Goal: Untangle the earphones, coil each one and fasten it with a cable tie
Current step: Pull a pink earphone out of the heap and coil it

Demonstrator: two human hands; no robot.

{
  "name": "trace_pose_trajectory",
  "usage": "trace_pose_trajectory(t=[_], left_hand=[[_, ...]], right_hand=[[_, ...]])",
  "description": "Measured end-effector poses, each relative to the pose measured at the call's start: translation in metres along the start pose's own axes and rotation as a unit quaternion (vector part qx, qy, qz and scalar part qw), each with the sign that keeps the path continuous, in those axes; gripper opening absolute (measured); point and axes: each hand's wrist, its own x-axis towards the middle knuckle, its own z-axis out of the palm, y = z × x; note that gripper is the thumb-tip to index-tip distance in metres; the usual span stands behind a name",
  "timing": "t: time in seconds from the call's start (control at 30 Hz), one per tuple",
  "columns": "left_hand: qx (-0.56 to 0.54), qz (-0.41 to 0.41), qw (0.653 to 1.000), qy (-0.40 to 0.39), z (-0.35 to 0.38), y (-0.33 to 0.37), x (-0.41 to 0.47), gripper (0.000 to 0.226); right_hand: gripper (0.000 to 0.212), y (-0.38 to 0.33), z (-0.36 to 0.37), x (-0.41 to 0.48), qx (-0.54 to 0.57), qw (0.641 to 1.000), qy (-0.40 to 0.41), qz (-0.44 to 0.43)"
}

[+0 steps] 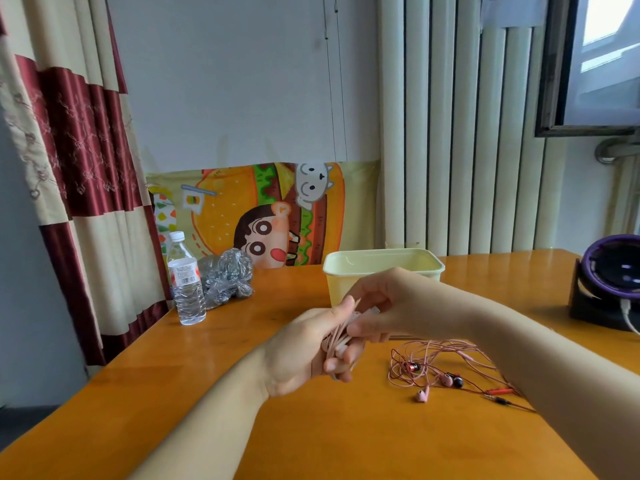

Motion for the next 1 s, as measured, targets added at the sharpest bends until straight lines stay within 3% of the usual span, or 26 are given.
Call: trace_pose_trajectory(t=[0.2,0.33,0.43,0.57,0.83,1.0], left_hand=[[0.036,0.002,0.999,0.012,-0.002,-0.006,0.002,0.050],[0.050,0.010,0.996,0.079,0.000,-0.006,0.003,0.039],[0.025,0.025,0.992,0.124,0.001,-0.008,0.004,0.033],[-0.014,0.057,0.986,0.159,0.000,-0.011,0.009,0.040],[-0.131,0.095,0.964,0.213,-0.002,-0.016,0.014,0.038],[-0.037,0.100,0.958,0.268,-0.005,-0.020,0.017,0.029]], right_hand=[[0.027,0.004,0.000,-0.001,-0.049,0.999,0.000,-0.002],[0.028,0.005,0.003,-0.002,-0.073,0.997,0.019,-0.025],[0.024,0.008,0.007,0.000,-0.003,0.999,0.045,-0.022],[0.021,0.013,0.010,0.000,0.142,0.988,0.056,0.004],[0.019,0.012,-0.003,0.004,0.128,0.989,0.067,0.043],[0.020,0.012,-0.006,0.009,0.107,0.989,0.084,0.057]])
